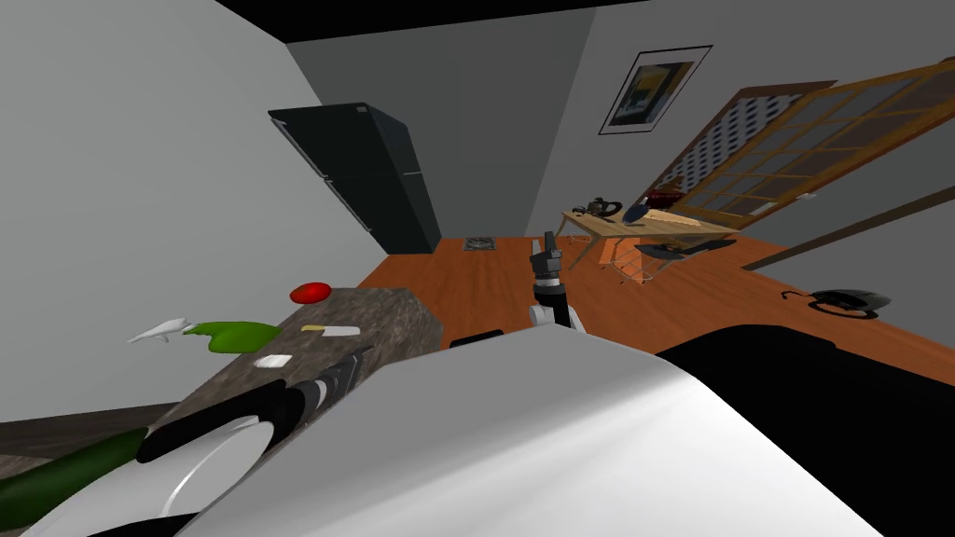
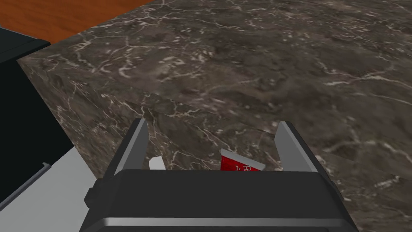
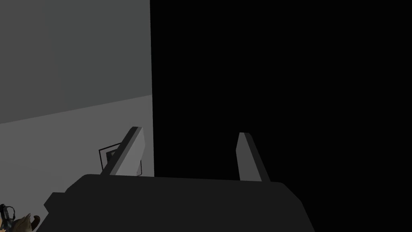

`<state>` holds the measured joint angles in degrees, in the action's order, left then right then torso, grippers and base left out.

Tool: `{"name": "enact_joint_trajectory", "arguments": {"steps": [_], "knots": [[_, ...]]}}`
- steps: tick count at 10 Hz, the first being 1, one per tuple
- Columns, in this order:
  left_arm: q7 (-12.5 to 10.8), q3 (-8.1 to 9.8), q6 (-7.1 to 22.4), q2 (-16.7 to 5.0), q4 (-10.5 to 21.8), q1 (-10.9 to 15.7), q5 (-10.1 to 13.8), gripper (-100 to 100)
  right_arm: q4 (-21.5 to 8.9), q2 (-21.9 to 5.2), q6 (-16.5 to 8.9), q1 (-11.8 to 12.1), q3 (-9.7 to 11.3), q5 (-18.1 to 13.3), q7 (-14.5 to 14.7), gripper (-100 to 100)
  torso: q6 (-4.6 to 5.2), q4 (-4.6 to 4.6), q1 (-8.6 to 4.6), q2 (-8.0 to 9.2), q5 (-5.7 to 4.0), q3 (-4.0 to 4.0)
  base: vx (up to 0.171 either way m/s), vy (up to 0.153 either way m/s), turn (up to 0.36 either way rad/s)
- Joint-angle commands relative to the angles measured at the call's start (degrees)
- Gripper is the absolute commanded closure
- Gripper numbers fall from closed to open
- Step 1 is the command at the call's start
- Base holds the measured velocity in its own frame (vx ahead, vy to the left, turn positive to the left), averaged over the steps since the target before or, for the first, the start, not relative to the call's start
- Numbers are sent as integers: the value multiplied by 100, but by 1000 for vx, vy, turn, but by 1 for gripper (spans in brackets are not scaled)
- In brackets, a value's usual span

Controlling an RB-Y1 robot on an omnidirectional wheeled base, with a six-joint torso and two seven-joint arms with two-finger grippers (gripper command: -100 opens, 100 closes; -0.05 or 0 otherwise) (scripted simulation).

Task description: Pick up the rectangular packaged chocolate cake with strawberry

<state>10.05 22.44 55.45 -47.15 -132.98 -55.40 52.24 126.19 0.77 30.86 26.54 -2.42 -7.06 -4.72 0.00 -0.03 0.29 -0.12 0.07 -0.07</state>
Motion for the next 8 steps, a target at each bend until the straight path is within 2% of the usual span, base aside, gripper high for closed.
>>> {"name": "enact_joint_trajectory", "arguments": {"steps": [1, 2, 3, 6, 7, 8], "knots": [[0, 22, 183, -42, 11, -21, 37, -100, 0, 0, 0, 0, 0, 0, 0, 0, 0, 0, 0, 0, 0, 0, 35, 63, -43], [24, 51, 400, -112, 48, -76, 110, -100, 0, 0, 0, 0, 0, 0, 0, 0, -1, 0, -5, -1, 0, -1, 48, 75, -59], [24, 51, 421, -112, 48, -76, 110, -100, 0, 0, 0, 0, 0, 0, 0, 0, -1, -1, -1, -5, 0, -3, 36, 78, -38], [90, 116, 993, -297, 153, -217, 304, -100, 0, 0, 0, 0, 0, 0, 0, 0, 0, -2, 8, -8, 2, -5, 55, 111, -101], [90, 116, 1054, -297, 153, -217, 304, -100, 0, -1, 0, 1, -1, 0, 0, 0, 0, -3, 24, -13, 5, -8, 47, 112, -34], [110, 129, 1235, -349, 184, -257, 362, -100, 0, 0, 0, 1, -1, 0, 0, 0, -1, -2, 14, -9, 5, -6, 45, 74, -59]]}}
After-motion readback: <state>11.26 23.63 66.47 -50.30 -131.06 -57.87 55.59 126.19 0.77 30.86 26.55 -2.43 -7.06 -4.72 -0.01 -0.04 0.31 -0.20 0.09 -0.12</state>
